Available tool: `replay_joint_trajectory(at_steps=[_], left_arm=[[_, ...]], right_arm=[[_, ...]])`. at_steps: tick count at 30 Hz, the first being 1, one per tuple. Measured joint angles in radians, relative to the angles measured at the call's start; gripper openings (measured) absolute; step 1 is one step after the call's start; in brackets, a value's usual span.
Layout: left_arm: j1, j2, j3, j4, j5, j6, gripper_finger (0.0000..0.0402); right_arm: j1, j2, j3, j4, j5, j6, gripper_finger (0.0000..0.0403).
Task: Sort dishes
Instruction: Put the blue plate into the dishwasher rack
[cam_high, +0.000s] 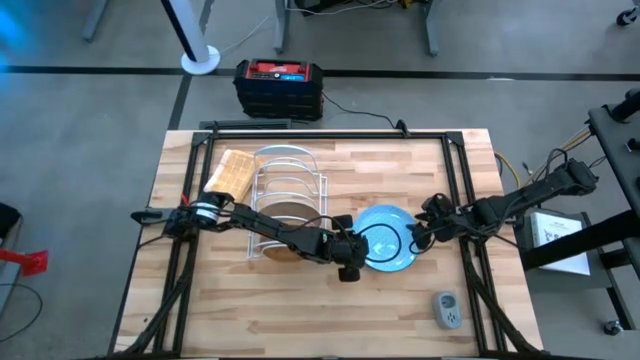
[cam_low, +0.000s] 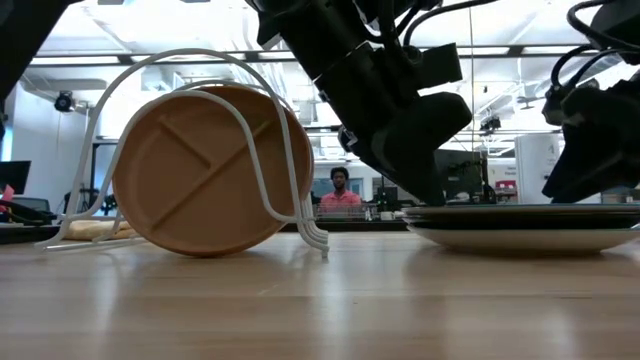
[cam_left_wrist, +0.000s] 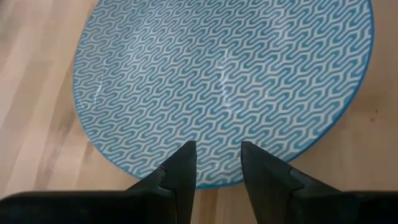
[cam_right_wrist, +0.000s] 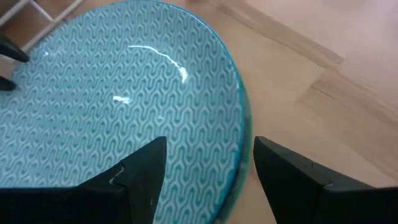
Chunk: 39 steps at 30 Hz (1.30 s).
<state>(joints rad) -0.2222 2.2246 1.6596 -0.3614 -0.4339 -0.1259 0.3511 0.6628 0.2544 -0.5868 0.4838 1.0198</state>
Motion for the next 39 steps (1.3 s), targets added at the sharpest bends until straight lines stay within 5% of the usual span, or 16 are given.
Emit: replay_joint_trajectory(at_steps=[39], left_arm=[[0.023,-0.003,-0.059,0.058,-0.002,-0.066,0.0115]], right_arm=[[0.000,0.021,-0.032,0.118,-0.010,-0.027,0.0218]])
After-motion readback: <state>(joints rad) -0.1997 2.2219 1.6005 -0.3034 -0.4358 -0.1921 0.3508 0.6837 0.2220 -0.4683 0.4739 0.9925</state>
